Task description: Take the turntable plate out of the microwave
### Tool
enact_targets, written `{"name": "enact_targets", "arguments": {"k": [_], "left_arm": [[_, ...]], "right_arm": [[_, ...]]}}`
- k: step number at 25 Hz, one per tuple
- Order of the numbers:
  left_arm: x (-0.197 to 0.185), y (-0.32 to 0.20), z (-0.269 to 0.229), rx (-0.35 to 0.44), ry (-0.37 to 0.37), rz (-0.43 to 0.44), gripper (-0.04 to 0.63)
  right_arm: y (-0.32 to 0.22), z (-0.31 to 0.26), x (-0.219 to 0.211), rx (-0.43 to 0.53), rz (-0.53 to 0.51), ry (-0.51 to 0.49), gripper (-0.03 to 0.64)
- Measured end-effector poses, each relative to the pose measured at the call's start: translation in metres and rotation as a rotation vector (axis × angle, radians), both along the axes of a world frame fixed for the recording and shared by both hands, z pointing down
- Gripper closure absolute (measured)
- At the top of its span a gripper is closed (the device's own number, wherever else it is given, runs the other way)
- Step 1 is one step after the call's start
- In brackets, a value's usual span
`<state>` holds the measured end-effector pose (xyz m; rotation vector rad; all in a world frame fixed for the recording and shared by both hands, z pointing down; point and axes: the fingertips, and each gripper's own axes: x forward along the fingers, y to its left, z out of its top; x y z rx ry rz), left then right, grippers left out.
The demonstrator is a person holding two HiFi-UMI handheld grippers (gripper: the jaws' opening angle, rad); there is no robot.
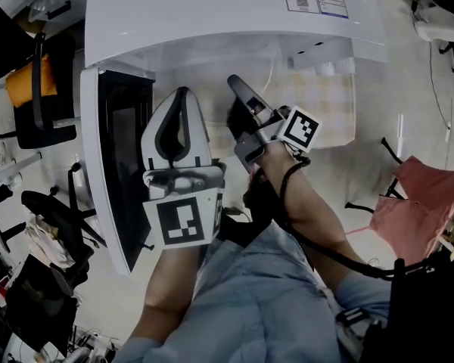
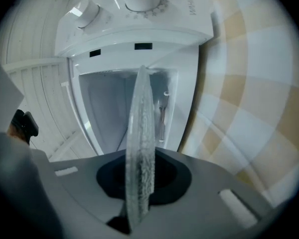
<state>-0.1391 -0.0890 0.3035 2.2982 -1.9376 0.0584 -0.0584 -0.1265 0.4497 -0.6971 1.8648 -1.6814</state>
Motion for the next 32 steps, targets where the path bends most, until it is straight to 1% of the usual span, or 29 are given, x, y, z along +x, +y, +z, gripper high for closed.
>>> {"name": "enact_targets", "arguments": {"k": [3, 10, 15, 19, 28, 32], "left_arm": [[0.006, 0.016, -0.011, 0.048, 0.007, -0.047, 0.588], [0.015, 0.06, -0.016, 0.053, 0.005, -0.094, 0.588], [0.021, 0.078, -0.014, 0.056, 0.005, -0.099, 0.588], [0.02, 0.087, -0.012, 0.058, 0.001, -0.103, 0.588], [0.017, 0.086, -0.006, 0.05, -0.001, -0.09, 0.588], [0.021, 0.086, -0.003, 0.046, 0.0, -0.082, 0.588]], "right_arm": [[0.019, -0.008, 0.006, 0.013, -0.028, -0.01, 0.591], [0.066, -0.014, 0.026, 0.012, -0.055, 0.004, 0.591], [0.087, 0.0, 0.037, -0.015, -0.044, 0.024, 0.591], [0.097, 0.015, 0.037, -0.045, -0.041, 0.043, 0.591], [0.108, 0.038, 0.037, -0.1, -0.03, 0.064, 0.591], [0.109, 0.051, 0.04, -0.142, -0.022, 0.094, 0.591]]}}
